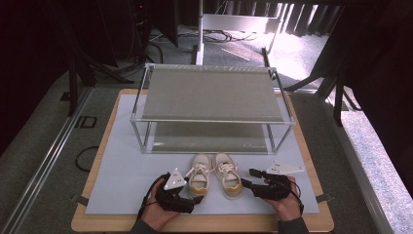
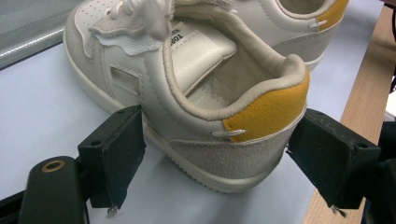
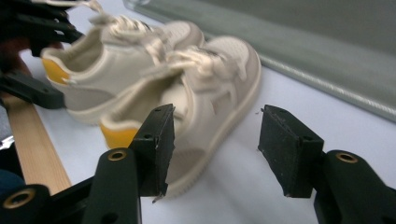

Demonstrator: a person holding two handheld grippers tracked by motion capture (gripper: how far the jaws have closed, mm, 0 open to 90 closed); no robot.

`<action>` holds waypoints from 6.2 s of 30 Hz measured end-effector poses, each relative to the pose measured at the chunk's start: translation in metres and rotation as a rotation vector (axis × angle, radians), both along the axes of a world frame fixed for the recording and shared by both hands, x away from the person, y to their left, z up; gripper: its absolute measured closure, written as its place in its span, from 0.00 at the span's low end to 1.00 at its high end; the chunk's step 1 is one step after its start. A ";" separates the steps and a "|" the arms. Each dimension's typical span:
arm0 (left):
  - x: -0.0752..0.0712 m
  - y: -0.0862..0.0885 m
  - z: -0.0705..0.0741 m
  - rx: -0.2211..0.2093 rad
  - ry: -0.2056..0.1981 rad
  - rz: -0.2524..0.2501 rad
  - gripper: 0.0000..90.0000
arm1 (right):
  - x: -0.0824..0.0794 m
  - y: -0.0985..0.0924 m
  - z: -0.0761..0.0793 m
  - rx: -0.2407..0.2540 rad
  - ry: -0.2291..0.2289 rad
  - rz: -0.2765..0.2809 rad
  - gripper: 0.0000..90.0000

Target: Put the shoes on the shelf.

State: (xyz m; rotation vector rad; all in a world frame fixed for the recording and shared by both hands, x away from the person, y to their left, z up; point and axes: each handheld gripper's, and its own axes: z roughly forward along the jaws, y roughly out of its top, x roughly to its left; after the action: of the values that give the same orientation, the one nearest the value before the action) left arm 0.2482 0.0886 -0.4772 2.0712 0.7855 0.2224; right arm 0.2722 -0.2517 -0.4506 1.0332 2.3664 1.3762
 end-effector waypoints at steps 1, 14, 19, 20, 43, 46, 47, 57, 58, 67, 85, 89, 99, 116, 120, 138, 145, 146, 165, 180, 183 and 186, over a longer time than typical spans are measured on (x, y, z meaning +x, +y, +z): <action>0.000 0.000 0.000 -0.001 0.001 -0.004 0.20 | 0.000 -0.001 -0.002 -0.014 0.006 -0.016 0.52; 0.003 -0.001 -0.001 -0.032 0.014 -0.035 0.23 | 0.001 0.012 -0.010 -0.021 0.062 0.046 0.56; 0.002 -0.003 -0.001 -0.033 0.016 -0.046 0.23 | 0.000 0.021 -0.012 -0.013 0.064 0.077 0.55; 0.001 -0.004 -0.001 -0.030 0.012 -0.044 0.23 | 0.000 0.022 -0.012 -0.012 0.065 0.077 0.55; 0.000 0.022 0.023 -0.086 -0.047 0.020 0.31 | -0.004 0.032 0.004 0.006 0.061 0.028 0.55; 0.005 0.027 0.027 -0.115 -0.045 0.069 0.35 | -0.002 0.035 0.004 0.007 0.062 0.020 0.56; 0.007 0.028 0.027 -0.128 -0.040 0.076 0.36 | -0.001 0.036 0.005 0.005 0.064 0.013 0.56; 0.023 0.011 0.019 -0.097 0.029 0.095 0.42 | 0.003 0.054 0.005 -0.068 0.100 -0.050 0.56; 0.024 0.010 0.018 -0.093 0.032 0.098 0.43 | 0.003 0.055 0.004 -0.065 0.106 -0.055 0.57; 0.030 0.000 0.015 -0.082 0.062 0.101 0.51 | 0.007 0.055 0.001 -0.044 0.149 -0.069 0.57; 0.029 -0.004 0.015 -0.109 0.092 0.134 0.61 | 0.007 0.049 -0.003 0.038 0.157 -0.080 0.75; 0.029 -0.005 0.016 -0.126 0.092 0.133 0.62 | 0.006 0.046 -0.004 0.055 0.154 -0.077 0.75; 0.029 -0.011 0.019 -0.140 0.079 0.140 0.62 | 0.005 0.038 -0.003 0.089 0.141 -0.077 0.77; 0.035 -0.015 0.026 -0.183 0.050 0.172 0.63 | 0.010 0.034 0.005 0.131 0.126 -0.095 0.78; 0.040 -0.016 0.029 -0.200 0.042 0.184 0.63 | 0.015 0.032 0.008 0.148 0.117 -0.102 0.78; 0.067 -0.019 0.037 -0.232 -0.021 0.228 0.63 | 0.043 0.033 0.018 0.192 0.049 -0.139 0.78; 0.079 -0.021 0.031 -0.233 -0.024 0.240 0.63 | 0.055 0.031 0.009 0.218 0.047 -0.149 0.78; 0.081 -0.021 0.031 -0.237 -0.024 0.243 0.63 | 0.057 0.031 0.007 0.220 0.042 -0.151 0.78; 0.099 -0.026 0.024 -0.257 -0.037 0.276 0.63 | 0.074 0.028 -0.001 0.264 0.049 -0.187 0.78; 0.114 -0.028 0.019 -0.289 -0.106 0.379 0.64 | 0.101 0.033 -0.009 0.310 0.047 -0.189 0.78; 0.118 -0.026 0.019 -0.304 -0.120 0.396 0.64 | 0.107 0.036 -0.009 0.321 0.021 -0.184 0.78; 0.121 -0.026 0.017 -0.294 -0.139 0.407 0.64 | 0.111 0.039 -0.009 0.320 0.022 -0.189 0.78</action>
State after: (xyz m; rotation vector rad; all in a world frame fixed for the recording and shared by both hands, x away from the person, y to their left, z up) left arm 0.3694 0.0621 -0.4598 1.5897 1.0796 0.4425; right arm 0.3830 -0.2131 -0.4600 1.3202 2.0396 1.7096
